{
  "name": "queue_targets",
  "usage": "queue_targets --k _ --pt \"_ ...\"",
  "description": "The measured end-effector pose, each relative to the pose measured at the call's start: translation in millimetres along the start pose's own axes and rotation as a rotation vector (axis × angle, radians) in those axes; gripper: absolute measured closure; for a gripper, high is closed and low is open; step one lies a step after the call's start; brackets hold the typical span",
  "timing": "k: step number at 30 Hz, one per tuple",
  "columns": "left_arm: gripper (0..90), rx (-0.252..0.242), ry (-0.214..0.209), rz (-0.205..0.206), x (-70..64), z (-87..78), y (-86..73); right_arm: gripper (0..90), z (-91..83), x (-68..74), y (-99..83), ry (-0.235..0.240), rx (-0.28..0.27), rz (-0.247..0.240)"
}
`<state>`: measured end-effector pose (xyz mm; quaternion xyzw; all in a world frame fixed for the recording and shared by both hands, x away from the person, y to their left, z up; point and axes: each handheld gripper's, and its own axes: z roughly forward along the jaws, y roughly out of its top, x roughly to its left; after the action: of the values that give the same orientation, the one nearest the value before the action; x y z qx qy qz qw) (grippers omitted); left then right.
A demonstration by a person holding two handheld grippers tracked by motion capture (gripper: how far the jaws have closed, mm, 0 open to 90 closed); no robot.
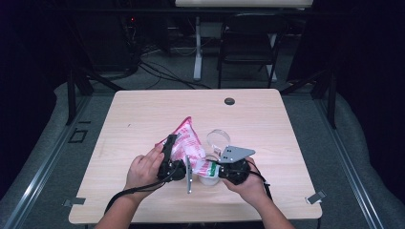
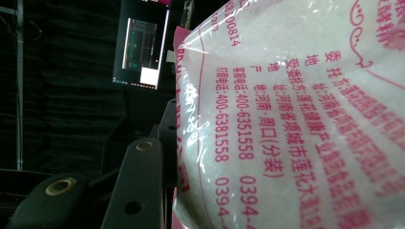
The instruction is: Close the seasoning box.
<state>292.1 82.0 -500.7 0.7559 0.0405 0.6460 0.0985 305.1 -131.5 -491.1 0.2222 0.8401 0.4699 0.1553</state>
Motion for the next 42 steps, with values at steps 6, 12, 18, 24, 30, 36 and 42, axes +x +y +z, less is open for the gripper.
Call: queue_targets --k 6,12,18,24,30,36,42 --pt "62.6 -0.003 0.004 0.001 0.2 -0.7 0.1 90.0 0.5 0.2 -0.5 0.004 0.002 -0.002" --pt "62.7 -0.002 0.002 0.000 0.9 -0.8 1.3 90.0 0.6 -0.2 -1.1 0.005 0.001 0.002" --pt "62.8 -0.008 0.017 0.011 3.1 -2.0 2.4 90.0 0.3 -0.3 -1.2 0.004 0.001 0.004" --pt "62.8 -0.010 0.024 0.016 4.6 -3.3 2.7 90.0 1.0 0.2 -1.2 0.005 0.004 0.000" --pt "62.8 -0.012 0.027 0.012 5.0 -3.7 3.2 90.0 1.1 0.1 -1.3 0.007 0.000 0.003" --pt "62.8 -0.017 0.034 0.023 5.2 -3.9 3.9 90.0 0.7 -0.2 -1.5 0.002 0.007 -0.001" --pt "62.9 -0.016 0.035 0.022 6.4 -4.0 4.3 90.0 0.9 -0.2 -1.5 0.001 0.007 -0.001"
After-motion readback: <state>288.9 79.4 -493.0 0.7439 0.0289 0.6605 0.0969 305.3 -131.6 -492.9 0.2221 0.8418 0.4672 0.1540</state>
